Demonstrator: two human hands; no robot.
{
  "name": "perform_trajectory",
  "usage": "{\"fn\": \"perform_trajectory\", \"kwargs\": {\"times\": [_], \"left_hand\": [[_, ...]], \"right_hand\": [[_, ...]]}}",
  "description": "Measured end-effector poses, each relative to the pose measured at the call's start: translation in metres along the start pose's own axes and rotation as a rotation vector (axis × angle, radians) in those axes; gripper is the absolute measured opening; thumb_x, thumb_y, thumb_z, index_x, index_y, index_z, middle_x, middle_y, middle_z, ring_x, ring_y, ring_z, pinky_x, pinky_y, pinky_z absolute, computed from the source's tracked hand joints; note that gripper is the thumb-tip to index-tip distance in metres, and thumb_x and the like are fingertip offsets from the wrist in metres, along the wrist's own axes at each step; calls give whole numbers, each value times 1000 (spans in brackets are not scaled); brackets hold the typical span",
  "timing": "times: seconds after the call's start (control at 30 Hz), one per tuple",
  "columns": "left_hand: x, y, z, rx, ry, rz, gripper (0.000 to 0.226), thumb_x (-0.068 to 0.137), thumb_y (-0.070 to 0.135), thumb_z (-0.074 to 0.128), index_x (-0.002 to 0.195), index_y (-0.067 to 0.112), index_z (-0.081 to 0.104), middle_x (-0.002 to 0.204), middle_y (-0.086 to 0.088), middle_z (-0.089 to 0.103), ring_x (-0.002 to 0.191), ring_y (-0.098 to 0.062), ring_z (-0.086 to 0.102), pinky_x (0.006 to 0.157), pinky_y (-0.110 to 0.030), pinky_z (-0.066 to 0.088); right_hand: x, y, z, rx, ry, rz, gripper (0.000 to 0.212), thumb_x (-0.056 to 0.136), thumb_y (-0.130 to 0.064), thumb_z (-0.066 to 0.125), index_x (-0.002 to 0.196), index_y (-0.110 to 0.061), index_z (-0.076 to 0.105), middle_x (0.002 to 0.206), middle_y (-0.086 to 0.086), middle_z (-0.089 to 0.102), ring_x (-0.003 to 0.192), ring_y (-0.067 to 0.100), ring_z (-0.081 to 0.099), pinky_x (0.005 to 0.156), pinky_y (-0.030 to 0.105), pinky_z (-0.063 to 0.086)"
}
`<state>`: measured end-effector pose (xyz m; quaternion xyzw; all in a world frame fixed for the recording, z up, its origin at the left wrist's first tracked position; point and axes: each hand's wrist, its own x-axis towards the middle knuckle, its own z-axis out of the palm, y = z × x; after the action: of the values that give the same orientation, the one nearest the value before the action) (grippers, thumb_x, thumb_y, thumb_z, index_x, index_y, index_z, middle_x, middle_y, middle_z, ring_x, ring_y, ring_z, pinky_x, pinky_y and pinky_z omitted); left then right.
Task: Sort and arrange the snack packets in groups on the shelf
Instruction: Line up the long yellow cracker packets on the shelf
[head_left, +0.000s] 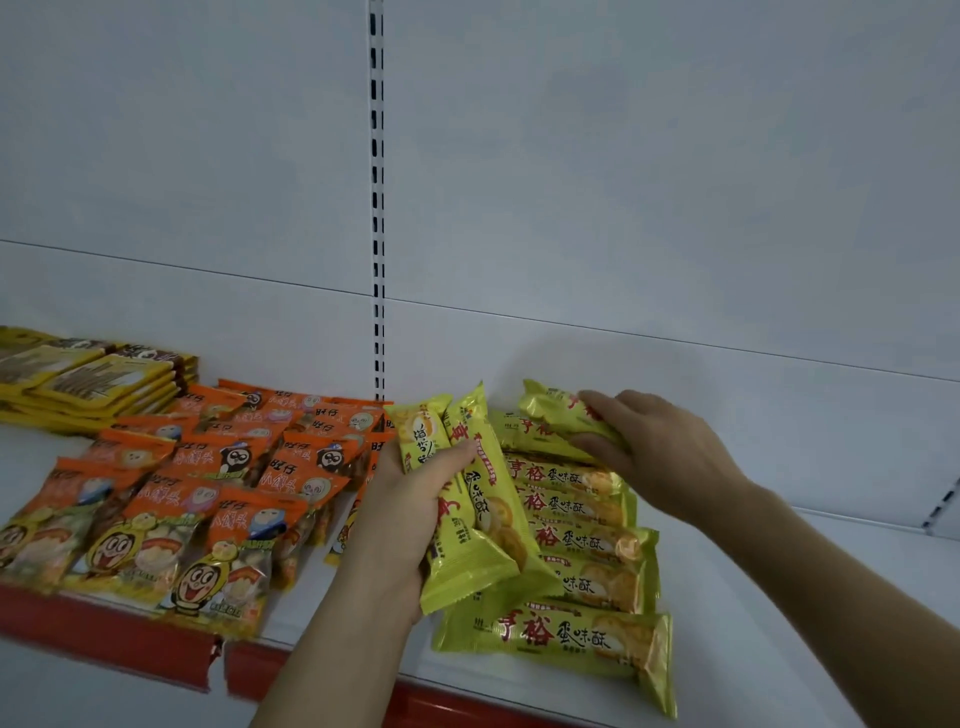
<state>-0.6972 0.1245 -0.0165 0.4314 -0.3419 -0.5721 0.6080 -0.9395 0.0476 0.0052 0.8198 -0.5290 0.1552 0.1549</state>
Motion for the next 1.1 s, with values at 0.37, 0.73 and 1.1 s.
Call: {"fn": "perform_trajectory", "kwargs": {"times": [0.37, 0.73, 1.1], "left_hand": [[4, -5, 0, -60, 36, -8, 33, 90, 12, 73, 120, 22, 64, 102, -11, 79, 87, -33, 78, 74, -44, 61], [6, -14, 8, -56, 31, 22, 33, 89, 12, 73, 119, 25, 67, 104, -8, 79, 92, -32, 77, 83, -51, 61], [-5, -5, 23, -43, -55, 9, 20, 91, 9, 70, 109, 17, 72, 90, -13, 78, 76, -33, 77, 58, -38, 58]], "right_hand": [[11, -13, 49, 94, -16, -130, 44, 86, -46, 68, 125, -26, 61, 117, -7, 63, 109, 20, 56, 87, 40, 53], [4, -26, 46, 177, 108, -36, 42, 96, -49, 51, 123, -23, 68, 119, -4, 66, 115, 20, 56, 92, 37, 52], [-21, -76, -34, 788, -154, 250, 42, 85, -56, 69, 124, -42, 63, 96, -14, 74, 82, 1, 69, 76, 29, 59]]}}
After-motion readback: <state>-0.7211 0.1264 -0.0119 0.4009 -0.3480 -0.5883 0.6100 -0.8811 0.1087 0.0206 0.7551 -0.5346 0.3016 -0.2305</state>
